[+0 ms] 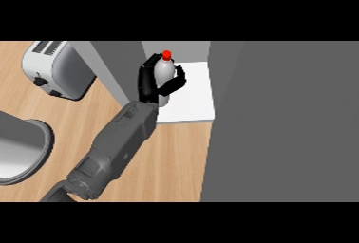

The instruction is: Pick up the bottled water, place it into the cabinet and close the cabinet

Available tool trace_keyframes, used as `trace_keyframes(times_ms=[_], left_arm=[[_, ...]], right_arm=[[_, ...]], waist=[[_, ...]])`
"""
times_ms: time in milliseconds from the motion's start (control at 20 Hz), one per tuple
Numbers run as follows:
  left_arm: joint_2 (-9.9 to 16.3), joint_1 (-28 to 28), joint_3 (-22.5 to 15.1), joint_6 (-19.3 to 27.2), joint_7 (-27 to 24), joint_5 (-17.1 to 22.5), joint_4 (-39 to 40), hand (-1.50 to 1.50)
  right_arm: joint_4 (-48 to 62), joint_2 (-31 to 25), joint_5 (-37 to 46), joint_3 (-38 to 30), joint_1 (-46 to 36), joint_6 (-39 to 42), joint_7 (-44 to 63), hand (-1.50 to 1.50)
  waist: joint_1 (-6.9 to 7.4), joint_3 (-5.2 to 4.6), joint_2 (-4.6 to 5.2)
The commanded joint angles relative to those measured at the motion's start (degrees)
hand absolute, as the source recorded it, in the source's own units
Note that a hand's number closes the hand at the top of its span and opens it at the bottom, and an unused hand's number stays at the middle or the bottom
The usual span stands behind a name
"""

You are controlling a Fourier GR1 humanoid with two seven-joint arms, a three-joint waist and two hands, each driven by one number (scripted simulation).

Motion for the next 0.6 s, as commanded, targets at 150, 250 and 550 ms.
trace_keyframes(times_ms=[150, 250, 550], left_arm=[[-0.44, -3.66, 1.00, 1.71, -5.10, -0.57, 8.14, 1.50], [-0.45, -6.97, 1.74, 1.27, -3.30, -1.97, 11.88, 1.50], [-0.45, -7.97, 3.58, -0.36, -5.16, -1.50, 13.82, -1.50]], right_arm=[[-3.30, -0.15, -2.31, -0.57, 0.83, 1.31, 0.77, -1.50], [-5.06, 0.03, -2.68, -0.58, 0.38, 0.89, 2.12, -1.50], [-3.20, 1.26, -1.53, 0.40, -0.52, 0.33, 2.39, -1.50]], waist=[[-0.66, -0.02, 0.28], [-0.70, -0.03, 0.47], [-0.41, -0.06, 0.47]])
